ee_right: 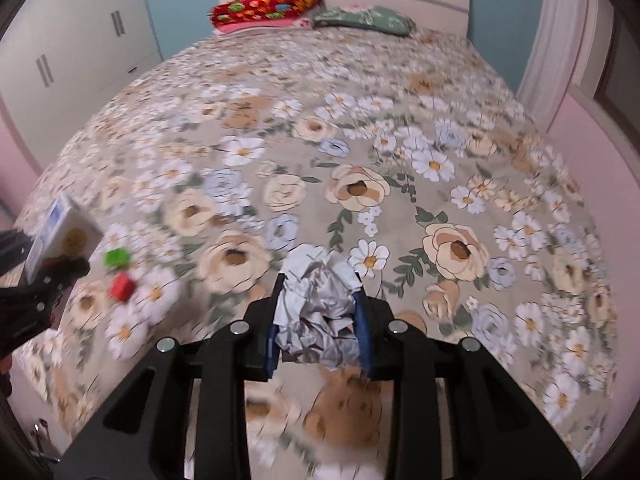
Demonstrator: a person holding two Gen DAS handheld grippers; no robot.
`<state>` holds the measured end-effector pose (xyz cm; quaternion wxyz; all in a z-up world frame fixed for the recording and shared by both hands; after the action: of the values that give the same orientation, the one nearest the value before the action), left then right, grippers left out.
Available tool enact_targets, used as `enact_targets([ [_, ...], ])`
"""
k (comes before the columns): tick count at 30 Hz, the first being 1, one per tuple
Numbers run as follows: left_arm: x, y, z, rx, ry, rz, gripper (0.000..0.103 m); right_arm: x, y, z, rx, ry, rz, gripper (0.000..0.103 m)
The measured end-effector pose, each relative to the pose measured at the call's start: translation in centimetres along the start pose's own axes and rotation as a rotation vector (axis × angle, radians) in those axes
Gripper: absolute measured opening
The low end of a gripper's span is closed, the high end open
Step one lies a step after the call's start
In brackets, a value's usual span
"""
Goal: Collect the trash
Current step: 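Carry the milk carton and crumpled paper with both tools over the bin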
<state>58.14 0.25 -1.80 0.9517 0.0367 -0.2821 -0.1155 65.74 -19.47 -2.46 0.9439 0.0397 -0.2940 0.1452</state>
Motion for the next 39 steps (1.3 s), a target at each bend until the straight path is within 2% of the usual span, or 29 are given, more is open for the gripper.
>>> enact_targets([
  [13,-4.0,-0.7,13.0,0.047,-0.116,-0.005,0.038,-5.0,6.6,15.0,0.013,-0.103,0.119,0.032],
  [23,-7.1,-0.7,21.6,0.076,-0.208,-0.003,0.038,-7.8,10.3,23.9,0.009,-0.171,0.187,0.032],
  [32,-11.6,-1.7,26.5,0.07,-0.246,0.004,0.038,-12.0,14.1,29.9,0.037,-0.219,0.238,0.032],
  [39,-15.5,-3.5,27.3,0.055,-0.242,-0.018,0.038,-16.1,16.4,31.9,0.061,-0.219,0.274,0.032],
])
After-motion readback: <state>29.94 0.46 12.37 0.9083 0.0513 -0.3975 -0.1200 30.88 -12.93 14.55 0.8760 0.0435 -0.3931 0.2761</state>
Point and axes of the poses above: each gripper's, at about its wrist camera, not at the fingertips, and z roughly against the way its jaws point, y to its left, x to its top, the point moved 7 cm from there along -z, roughly the way its jaws point
